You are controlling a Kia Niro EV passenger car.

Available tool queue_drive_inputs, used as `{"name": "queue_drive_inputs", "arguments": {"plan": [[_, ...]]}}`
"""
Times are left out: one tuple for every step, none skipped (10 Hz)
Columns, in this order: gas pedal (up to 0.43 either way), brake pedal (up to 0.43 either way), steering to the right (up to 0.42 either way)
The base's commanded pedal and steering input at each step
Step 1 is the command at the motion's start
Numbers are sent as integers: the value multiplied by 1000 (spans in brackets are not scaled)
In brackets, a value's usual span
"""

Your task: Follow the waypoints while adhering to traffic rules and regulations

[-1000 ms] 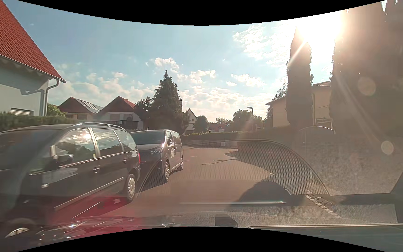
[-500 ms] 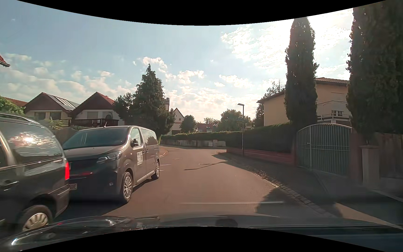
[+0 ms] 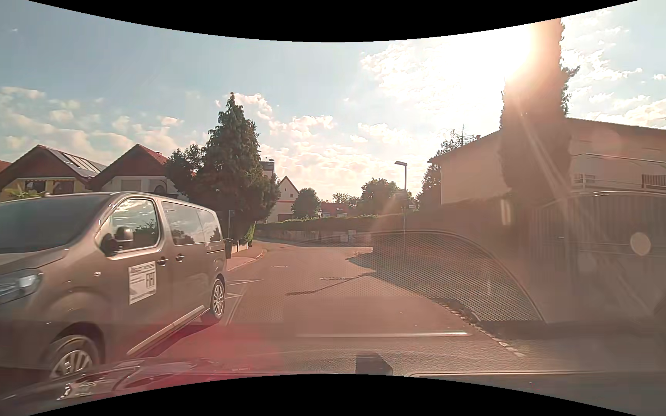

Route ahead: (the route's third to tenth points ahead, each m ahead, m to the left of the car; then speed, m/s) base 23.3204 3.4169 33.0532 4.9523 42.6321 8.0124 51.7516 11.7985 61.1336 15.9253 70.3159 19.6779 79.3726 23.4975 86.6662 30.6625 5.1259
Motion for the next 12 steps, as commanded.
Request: {"name": "queue_drive_inputs", "arguments": {"plan": [[118,0,-18],[118,0,-18],[87,0,-18],[67,0,-18],[67,0,-18],[59,0,-18],[47,0,-18],[47,0,-18],[47,0,-18],[47,0,-14],[47,0,-13],[47,0,-13]]}}
